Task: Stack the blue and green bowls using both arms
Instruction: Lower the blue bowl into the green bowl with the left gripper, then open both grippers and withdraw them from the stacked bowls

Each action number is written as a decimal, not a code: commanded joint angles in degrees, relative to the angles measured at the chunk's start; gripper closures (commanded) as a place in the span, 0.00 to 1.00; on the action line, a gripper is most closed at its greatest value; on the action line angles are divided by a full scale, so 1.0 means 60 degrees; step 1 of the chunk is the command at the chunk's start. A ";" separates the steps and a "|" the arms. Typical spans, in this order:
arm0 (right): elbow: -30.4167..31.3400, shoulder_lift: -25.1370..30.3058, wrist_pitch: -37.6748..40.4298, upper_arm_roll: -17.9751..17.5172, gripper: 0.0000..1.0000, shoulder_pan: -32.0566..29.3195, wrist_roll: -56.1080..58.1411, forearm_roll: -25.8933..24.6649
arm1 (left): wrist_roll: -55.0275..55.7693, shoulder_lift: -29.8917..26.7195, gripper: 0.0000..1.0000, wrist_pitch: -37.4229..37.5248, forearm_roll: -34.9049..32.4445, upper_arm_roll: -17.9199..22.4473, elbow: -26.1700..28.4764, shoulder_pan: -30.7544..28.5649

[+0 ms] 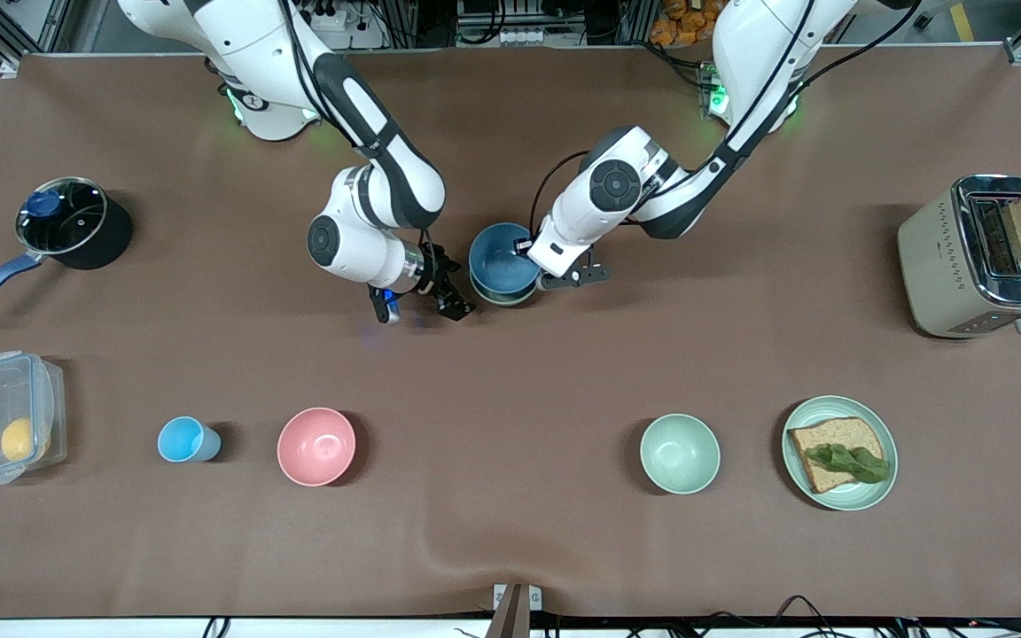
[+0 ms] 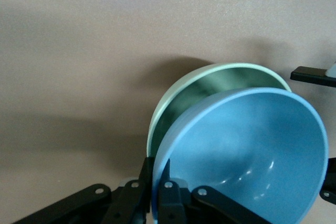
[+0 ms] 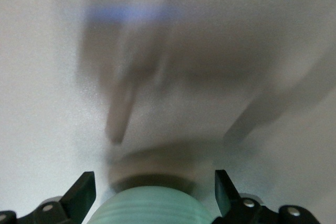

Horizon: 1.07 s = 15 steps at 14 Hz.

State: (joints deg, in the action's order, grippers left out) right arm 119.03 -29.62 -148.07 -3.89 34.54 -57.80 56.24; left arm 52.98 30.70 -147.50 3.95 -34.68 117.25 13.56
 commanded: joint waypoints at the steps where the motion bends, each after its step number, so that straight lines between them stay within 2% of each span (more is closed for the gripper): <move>1: -0.0122 -0.0102 -0.0121 -0.0025 0.00 0.0059 0.0214 0.0309 | 0.0339 0.0172 0.00 -0.0056 -0.0278 0.0155 -0.0249 0.0128; 5: -0.0107 -0.0059 -0.0034 -0.0010 0.00 0.0045 0.0228 0.0280 | 0.0398 -0.0163 0.00 0.0163 -0.0307 0.0214 -0.0322 -0.0018; 7: -0.0093 0.0131 0.0083 0.0004 0.00 -0.0072 0.0229 0.0265 | 0.0398 -0.0515 0.00 0.0673 -0.0482 0.0228 -0.0497 -0.0106; 12: 0.0010 0.0542 0.0945 0.0238 0.00 -0.0466 0.0796 -0.0013 | 0.0398 -0.0736 0.00 0.3308 -0.0892 0.0243 -0.2004 -0.0954; 15: 0.0025 0.0791 0.1943 0.0283 0.00 -0.1125 0.1501 -0.0057 | 0.0252 -0.1203 0.00 0.4745 -0.1522 0.0214 -0.2431 -0.1700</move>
State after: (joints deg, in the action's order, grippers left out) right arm 118.25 -27.13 -139.56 -1.86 30.78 -51.59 56.16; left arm 53.80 25.89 -123.81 -2.73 -33.03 103.69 5.79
